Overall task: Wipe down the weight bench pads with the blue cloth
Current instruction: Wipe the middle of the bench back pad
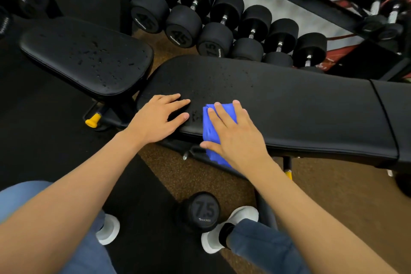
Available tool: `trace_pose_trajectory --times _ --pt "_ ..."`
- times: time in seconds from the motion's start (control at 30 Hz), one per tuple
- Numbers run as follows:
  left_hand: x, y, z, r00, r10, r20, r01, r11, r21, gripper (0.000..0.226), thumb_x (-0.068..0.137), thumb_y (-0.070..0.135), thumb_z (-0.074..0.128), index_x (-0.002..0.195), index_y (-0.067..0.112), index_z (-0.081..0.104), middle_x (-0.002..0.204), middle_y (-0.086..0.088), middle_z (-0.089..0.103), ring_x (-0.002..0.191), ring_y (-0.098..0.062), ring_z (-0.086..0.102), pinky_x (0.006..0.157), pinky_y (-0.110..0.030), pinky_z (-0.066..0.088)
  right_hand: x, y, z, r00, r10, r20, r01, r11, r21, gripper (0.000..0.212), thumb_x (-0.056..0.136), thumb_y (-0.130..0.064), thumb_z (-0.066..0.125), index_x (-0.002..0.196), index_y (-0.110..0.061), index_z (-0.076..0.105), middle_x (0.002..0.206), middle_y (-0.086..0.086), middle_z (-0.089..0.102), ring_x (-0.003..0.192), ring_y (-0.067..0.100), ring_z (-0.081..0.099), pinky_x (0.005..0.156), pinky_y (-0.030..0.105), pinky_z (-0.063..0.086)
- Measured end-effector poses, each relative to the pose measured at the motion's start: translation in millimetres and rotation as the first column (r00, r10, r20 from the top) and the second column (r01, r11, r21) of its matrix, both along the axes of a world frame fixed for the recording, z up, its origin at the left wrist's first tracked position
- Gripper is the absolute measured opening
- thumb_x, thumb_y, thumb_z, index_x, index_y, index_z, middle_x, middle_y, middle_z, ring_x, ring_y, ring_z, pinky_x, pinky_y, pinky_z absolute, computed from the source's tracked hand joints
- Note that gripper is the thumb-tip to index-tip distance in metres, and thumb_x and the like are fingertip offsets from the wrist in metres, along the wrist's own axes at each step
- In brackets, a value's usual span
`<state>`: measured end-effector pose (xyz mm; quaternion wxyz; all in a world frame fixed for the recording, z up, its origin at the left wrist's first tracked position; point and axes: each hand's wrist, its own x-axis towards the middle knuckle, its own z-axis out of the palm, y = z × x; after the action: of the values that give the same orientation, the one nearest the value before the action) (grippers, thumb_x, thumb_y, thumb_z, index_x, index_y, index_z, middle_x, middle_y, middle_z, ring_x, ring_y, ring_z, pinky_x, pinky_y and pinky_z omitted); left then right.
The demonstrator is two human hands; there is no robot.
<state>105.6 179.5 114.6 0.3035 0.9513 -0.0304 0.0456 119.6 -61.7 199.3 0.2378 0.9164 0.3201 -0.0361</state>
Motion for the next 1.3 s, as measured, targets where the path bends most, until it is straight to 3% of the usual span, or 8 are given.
trace_pose_trajectory --times 0.1,0.2,0.37,0.63,0.83,0.97,1.17,1.3 --pt "-1.2 -5.1 1.6 0.999 -0.029 0.033 0.029 1.000 -0.009 0.056 0.101 0.060 0.035 0.154 0.043 0.036 0.163 0.004 0.034 0.148 -0.023 0.030 0.120 -0.044 0.030 9.2 -52.9 20.0 0.998 -0.064 0.015 0.064 0.997 -0.033 0.097 0.090 -0.079 0.006 0.156 -0.013 0.032 0.162 0.011 0.030 0.143 0.051 0.025 0.114 0.057 0.030" --pt "-1.7 -9.2 4.7 0.997 -0.040 0.065 0.039 0.999 0.005 0.055 0.103 0.053 0.034 0.156 0.038 0.035 0.163 0.002 0.034 0.149 -0.022 0.030 0.120 -0.038 0.026 21.1 -82.2 40.1 0.979 -0.201 -0.021 0.200 0.979 -0.038 0.097 0.088 -0.079 -0.014 0.161 -0.023 0.017 0.169 0.008 0.007 0.151 0.047 0.003 0.121 0.054 0.013" --pt "4.5 -18.3 8.4 0.998 -0.040 0.053 0.038 0.998 0.041 0.057 0.102 0.049 0.029 0.156 0.034 0.036 0.162 0.000 0.036 0.148 -0.023 0.032 0.121 -0.040 0.028 43.4 -26.6 28.8 0.922 -0.384 0.049 0.373 0.915 0.151 0.084 0.097 -0.070 0.010 0.160 -0.016 0.014 0.168 0.005 0.011 0.147 0.052 0.003 0.120 0.055 0.013" --pt "27.3 -16.6 23.7 1.000 -0.020 0.018 0.021 0.998 -0.057 0.068 0.095 0.066 0.019 0.157 0.039 0.033 0.165 0.005 0.029 0.153 -0.019 0.024 0.123 -0.041 0.024 7.1 -28.3 33.6 0.985 -0.111 -0.134 0.120 0.991 0.062 0.081 0.097 -0.071 0.016 0.156 -0.019 0.036 0.163 0.003 0.031 0.148 0.045 0.024 0.117 0.055 0.029" --pt "31.7 -13.0 14.3 0.999 -0.023 -0.025 0.021 0.996 -0.083 0.059 0.104 0.061 0.028 0.157 0.038 0.031 0.167 0.006 0.024 0.155 -0.015 0.015 0.123 -0.033 0.014 85.6 -49.8 59.1 0.928 -0.342 -0.147 0.344 0.939 -0.012 0.081 0.096 -0.071 0.013 0.162 -0.025 0.002 0.169 -0.003 -0.002 0.153 0.040 -0.004 0.124 0.049 0.005" --pt "36.3 -18.7 9.6 0.998 -0.048 -0.046 0.046 0.998 -0.045 0.076 0.092 0.071 0.013 0.158 0.037 0.030 0.167 0.004 0.024 0.155 -0.017 0.016 0.126 -0.036 0.016 93.6 16.4 33.7 0.854 -0.518 -0.052 0.520 0.846 0.118 0.072 0.103 -0.055 0.025 0.157 -0.008 0.024 0.166 0.013 0.017 0.147 0.054 0.008 0.120 0.057 0.007" --pt "51.5 -25.8 21.6 0.997 -0.074 0.031 0.074 0.997 0.012 0.071 0.095 0.065 0.016 0.159 0.036 0.029 0.167 0.002 0.024 0.155 -0.016 0.015 0.126 -0.034 0.013 29.1 -11.3 26.2 0.989 -0.145 -0.033 0.148 0.948 0.283 0.057 0.100 -0.046 0.032 0.144 -0.018 0.052 0.151 0.000 0.050 0.142 0.030 0.041 0.119 0.044 0.030" --pt "55.2 -27.4 21.3 0.998 -0.055 0.030 0.056 0.998 -0.041 0.061 0.101 0.060 0.025 0.158 0.037 0.030 0.167 0.005 0.024 0.155 -0.014 0.014 0.124 -0.032 0.012 45.7 -62.8 43.8 0.973 -0.230 0.009 0.216 0.927 0.308 0.066 0.096 -0.051 0.034 0.149 -0.014 0.047 0.157 0.003 0.042 0.143 0.021 0.041 0.119 0.033 0.026"
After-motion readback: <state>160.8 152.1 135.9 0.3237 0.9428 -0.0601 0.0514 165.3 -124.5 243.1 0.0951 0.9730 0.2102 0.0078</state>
